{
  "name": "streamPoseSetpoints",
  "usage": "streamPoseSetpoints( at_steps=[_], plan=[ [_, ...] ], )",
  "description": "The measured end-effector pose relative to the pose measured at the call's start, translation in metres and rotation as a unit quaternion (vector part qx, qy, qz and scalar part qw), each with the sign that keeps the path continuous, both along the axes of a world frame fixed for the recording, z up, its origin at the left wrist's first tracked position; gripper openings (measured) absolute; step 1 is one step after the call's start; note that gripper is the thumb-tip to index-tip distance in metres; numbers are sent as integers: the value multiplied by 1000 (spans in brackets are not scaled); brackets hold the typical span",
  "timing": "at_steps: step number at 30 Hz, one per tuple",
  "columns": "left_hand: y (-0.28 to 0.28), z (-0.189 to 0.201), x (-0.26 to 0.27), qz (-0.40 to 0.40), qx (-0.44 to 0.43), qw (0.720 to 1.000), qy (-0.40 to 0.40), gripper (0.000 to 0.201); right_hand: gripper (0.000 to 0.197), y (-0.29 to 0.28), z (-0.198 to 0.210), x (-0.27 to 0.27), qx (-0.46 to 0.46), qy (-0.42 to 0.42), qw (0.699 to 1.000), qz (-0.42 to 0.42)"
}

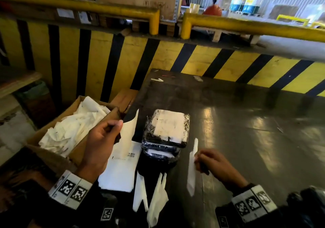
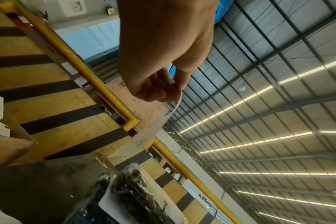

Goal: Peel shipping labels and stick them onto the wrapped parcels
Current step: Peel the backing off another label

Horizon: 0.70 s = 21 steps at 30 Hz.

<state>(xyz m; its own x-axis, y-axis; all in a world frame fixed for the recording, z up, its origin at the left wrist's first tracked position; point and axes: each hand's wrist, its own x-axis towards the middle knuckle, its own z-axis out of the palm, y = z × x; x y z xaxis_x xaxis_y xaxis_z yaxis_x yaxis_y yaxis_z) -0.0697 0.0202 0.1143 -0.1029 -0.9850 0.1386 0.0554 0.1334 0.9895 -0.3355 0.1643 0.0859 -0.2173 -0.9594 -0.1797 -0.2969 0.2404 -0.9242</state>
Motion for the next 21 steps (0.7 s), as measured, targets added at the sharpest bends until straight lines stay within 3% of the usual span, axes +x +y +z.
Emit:
streamPoseSetpoints(
  at_steps=[3,6,9,13,15,17,19,21],
  plan=[
    [15,1,-5,-6,0,1000,17,11,26,-6,-38,9,123,120,977,126],
    [29,-1,-5,-1,3,1000,8,12,19,-7,-80,20,175,199,940,216],
    [42,-7,-3,6,5,1000,-7,14,18,-11,-110,33,173,197,940,218],
    [55,-16,4,14,12,1000,-15,15,38,-13,-120,43,135,211,951,182],
    [57,-16,6,17,-4,1000,-18,13,38,-7,-104,45,74,180,971,139],
    [57,-10,2,9,-34,999,-5,11,37,-5,-73,51,-7,76,994,82],
    [54,2,-5,-29,-75,997,-6,9,43,-8,-30,58,-70,-49,996,37],
    [48,10,-14,-113,-114,987,-23,10,48,-17,9,64,-88,-111,990,15]
  ],
)
